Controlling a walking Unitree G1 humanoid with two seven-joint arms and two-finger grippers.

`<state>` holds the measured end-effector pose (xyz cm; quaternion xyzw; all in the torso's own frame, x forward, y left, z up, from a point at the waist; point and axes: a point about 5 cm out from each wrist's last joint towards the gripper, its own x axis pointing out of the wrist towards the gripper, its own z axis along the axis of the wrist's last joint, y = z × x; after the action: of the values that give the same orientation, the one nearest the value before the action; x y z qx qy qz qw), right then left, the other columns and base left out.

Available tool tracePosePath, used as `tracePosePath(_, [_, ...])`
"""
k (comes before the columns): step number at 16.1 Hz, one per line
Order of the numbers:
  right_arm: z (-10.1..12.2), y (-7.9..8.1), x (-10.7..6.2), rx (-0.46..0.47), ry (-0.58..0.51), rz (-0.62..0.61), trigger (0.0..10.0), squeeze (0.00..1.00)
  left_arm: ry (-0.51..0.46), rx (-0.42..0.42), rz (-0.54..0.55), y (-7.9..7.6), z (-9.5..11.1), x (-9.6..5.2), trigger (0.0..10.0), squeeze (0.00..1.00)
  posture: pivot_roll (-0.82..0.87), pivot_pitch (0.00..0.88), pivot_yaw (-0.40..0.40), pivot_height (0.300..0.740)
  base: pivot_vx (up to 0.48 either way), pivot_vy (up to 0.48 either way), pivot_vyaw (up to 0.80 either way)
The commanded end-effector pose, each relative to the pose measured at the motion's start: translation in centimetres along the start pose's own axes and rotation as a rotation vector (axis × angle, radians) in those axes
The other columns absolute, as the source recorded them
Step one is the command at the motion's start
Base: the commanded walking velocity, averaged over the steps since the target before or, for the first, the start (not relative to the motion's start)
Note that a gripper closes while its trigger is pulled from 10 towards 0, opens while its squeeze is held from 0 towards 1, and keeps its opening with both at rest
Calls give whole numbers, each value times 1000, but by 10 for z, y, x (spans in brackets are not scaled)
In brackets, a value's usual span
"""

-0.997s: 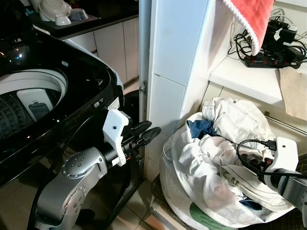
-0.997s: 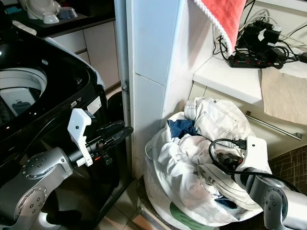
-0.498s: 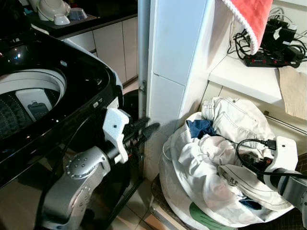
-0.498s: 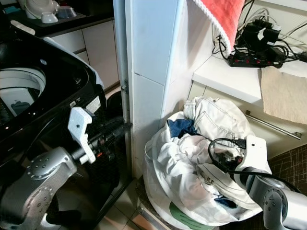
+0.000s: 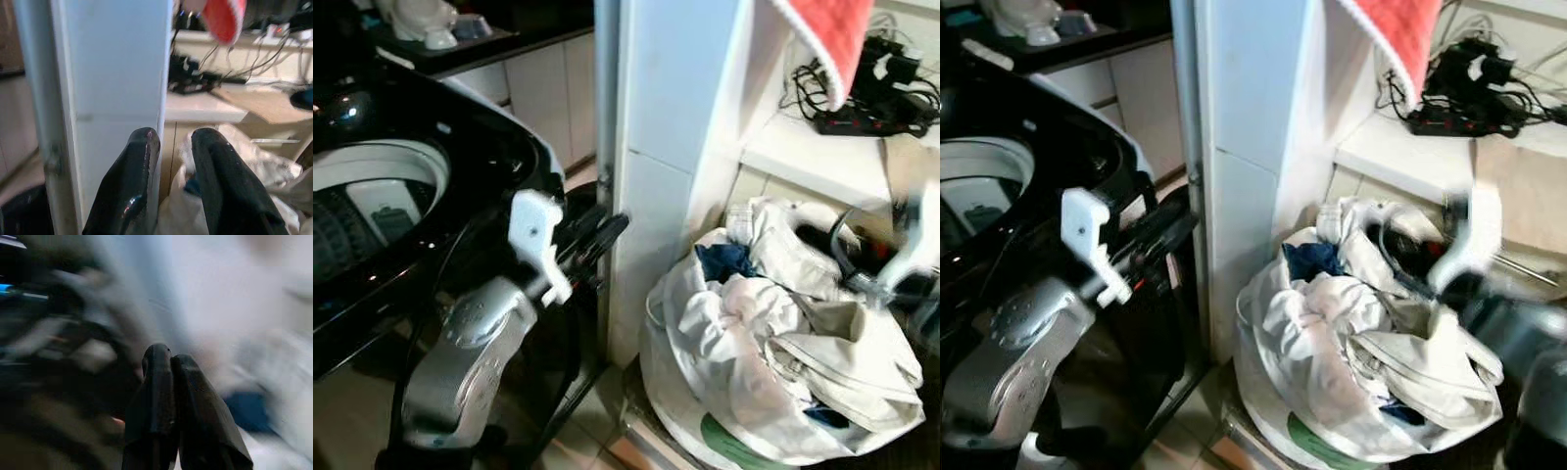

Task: Clothes washing

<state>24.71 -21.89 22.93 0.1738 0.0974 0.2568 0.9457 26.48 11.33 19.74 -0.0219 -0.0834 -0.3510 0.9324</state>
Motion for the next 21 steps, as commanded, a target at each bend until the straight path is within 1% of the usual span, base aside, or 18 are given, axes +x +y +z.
tracePosePath(1, [6, 10, -1, -9, -7, 89, 0, 0, -19, -7, -30, -3, 3, 4, 10000, 0, -63, 0, -41, 740, 0, 0, 0])
tracePosePath(2, [12, 20, 2, -25, -13, 169, 0, 0, -50, -15, -64, -7, 9, 9, 10000, 0, -60, 0, -46, 740, 0, 0, 0])
tracePosePath(3, [11, 19, 3, -76, 24, 137, 0, 0, -51, -7, -87, -10, 12, 12, 10000, 0, -59, 0, -50, 740, 0, 0, 0])
tracePosePath(4, [7, 14, 4, -125, 65, 74, 392, 0, -39, -8, -96, -12, 11, 12, 10000, 0, -59, 0, -50, 740, 0, 0, 0])
tracePosePath(5, [-8, -19, 3, -182, 163, -217, 10000, 0, 5, -13, -116, -14, 4, 9, 10000, 0, -63, 0, -49, 740, 0, 0, 0])
tracePosePath(6, [-16, -41, -1, -179, 194, -387, 10000, 0, 47, 7, -123, -15, -2, 6, 10000, 0, -63, 0, -49, 740, 0, 0, 0])
tracePosePath(7, [-17, -55, -5, -156, 180, -484, 10000, 1000, 77, 29, -108, -13, -7, 5, 10000, 0, -62, 0, -47, 740, 0, 0, 0])
tracePosePath(8, [-21, -63, -13, -153, 215, -563, 10000, 1000, 97, 33, -91, -11, -10, 4, 10000, 0, -59, 0, -47, 740, 0, 0, 0])
tracePosePath(10, [-26, -67, -20, -153, 256, -607, 10000, 1000, 111, 40, -81, -8, -11, 2, 10000, 0, -59, 0, -47, 740, 0, 0, 0])
tracePosePath(12, [-34, -70, -28, -152, 289, -652, 10000, 1000, 125, 28, -84, -7, -13, -2, 10000, 0, -60, 0, -43, 740, 0, 0, 0])
tracePosePath(13, [-39, -71, -31, -149, 302, -674, 10000, 1000, 128, 16, -100, -9, -13, -3, 10000, 0, -60, 0, -43, 740, 0, 0, 0])
tracePosePath(14, [-45, -73, -37, -143, 320, -715, 10000, 1000, 128, -5, -146, -15, -14, -6, 10000, 0, -65, 0, -36, 740, 0, 0, 0])
tracePosePath(16, [-49, -76, -41, -150, 335, -749, 10000, 1000, 136, -11, -195, -21, -17, -8, 10000, 0, -72, 0, -30, 740, 0, 0, 0])
tracePosePath(20, [-51, -79, -49, -173, 365, -794, 10000, 1000, 168, 3, -232, -25, -22, -11, 10000, 0, -74, 0, -31, 740, 0, 0, 0])
tracePosePath(21, [-53, -79, -53, -167, 372, -825, 10000, 1000, 172, 4, -240, -25, -22, -12, 10000, 0, -73, 0, -32, 740, 0, 0, 0])
